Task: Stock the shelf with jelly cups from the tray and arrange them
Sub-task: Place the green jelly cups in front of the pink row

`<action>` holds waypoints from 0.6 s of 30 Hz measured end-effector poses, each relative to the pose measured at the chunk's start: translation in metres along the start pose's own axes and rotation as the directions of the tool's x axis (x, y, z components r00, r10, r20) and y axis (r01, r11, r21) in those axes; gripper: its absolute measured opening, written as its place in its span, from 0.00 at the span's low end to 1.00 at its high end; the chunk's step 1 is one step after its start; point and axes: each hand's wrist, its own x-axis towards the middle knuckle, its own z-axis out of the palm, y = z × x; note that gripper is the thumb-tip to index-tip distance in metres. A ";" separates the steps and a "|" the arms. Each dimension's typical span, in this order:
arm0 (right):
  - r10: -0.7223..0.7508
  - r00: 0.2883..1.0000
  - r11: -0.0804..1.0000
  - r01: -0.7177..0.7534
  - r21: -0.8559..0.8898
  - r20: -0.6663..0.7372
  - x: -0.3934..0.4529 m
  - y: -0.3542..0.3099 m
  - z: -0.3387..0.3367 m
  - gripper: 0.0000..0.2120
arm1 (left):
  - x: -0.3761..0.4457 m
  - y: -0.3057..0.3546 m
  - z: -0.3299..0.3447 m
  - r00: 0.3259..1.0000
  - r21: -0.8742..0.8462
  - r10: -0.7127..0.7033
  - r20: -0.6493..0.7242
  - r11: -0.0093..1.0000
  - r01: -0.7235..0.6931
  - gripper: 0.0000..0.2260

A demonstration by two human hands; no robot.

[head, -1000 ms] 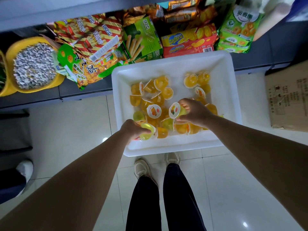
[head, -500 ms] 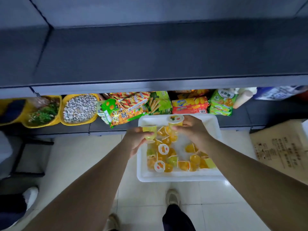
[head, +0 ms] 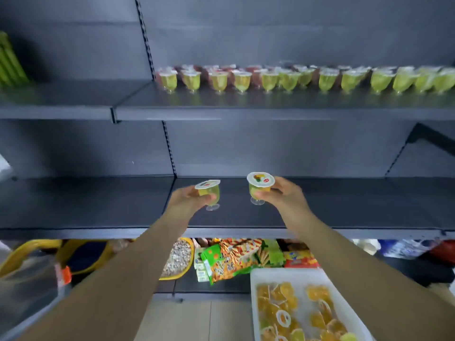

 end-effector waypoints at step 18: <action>-0.294 0.952 0.955 0.297 0.021 -0.086 0.125 -0.195 0.178 0.16 | 0.099 0.198 -0.153 0.930 -0.020 0.290 -0.226 0.953 -0.302 0.19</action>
